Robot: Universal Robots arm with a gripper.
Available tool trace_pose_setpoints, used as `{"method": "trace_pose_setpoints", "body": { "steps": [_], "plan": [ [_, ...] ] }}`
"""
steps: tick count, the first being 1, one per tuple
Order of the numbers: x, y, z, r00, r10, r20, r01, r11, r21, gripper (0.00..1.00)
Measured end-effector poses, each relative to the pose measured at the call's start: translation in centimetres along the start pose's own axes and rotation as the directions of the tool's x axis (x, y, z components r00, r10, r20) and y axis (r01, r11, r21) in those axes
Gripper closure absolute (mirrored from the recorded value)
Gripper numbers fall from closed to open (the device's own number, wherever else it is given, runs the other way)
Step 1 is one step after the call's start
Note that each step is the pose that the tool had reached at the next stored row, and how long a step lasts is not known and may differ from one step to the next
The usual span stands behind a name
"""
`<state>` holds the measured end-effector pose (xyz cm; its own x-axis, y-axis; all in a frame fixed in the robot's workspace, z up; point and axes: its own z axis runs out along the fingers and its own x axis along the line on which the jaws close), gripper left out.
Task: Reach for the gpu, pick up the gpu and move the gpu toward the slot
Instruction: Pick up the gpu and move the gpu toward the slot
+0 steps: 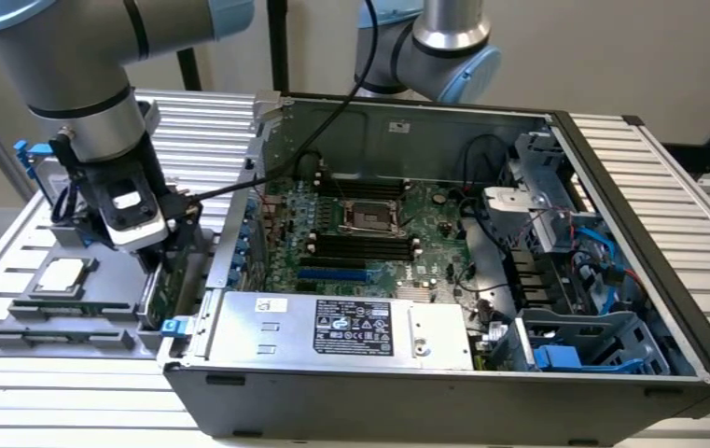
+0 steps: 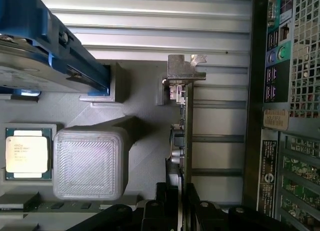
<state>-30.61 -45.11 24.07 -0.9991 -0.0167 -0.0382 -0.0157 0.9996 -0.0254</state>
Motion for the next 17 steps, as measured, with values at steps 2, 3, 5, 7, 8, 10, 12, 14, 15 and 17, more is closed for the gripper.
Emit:
{"method": "trace_pose_setpoints", "body": {
  "steps": [2, 3, 5, 7, 8, 10, 12, 14, 15, 17],
  "plan": [
    [0.0, 0.0, -0.14, 1.0, 0.0, 0.0001, 0.0, 1.0, -0.0011, 0.74],
    [0.0, -0.01, -0.24, 1.0, 0.0, 0.0, 0.0, 1.0, -0.0016, 0.74],
    [0.0, -0.01, -0.42, 1.0, 0.0, 0.0001, 0.0, 1.0, -0.0027, 0.74],
    [0.0, -0.02, -0.68, 1.0, 0.0, 0.0001, 0.0, 1.0, -0.0043, 0.74],
    [0.0, -0.02, -0.91, 1.0, 0.0, 0.0001, 0.0, 1.0, -0.0053, 0.74],
    [-0.1, -0.04, -1.47, 1.0, 0.0, 0.0002, 0.0, 1.0, -0.0064, 0.74],
    [-0.1, -0.06, -2.27, 1.0, 0.0, 0.0001, 0.0, 1.0, -0.007, 0.74],
    [-0.1, -0.08, -3.16, 1.0, 0.0, 0.0002, 0.0, 1.0, -0.0073, 0.74],
    [-0.1, -0.09, -3.62, 1.0, 0.0, 0.0001, 0.0, 1.0, -0.0072, 0.74],
    [-0.2, -0.11, -4.52, 1.0, 0.0, 0.0002, 0.0, 1.0, -0.0075, 0.74]
  ]
}}
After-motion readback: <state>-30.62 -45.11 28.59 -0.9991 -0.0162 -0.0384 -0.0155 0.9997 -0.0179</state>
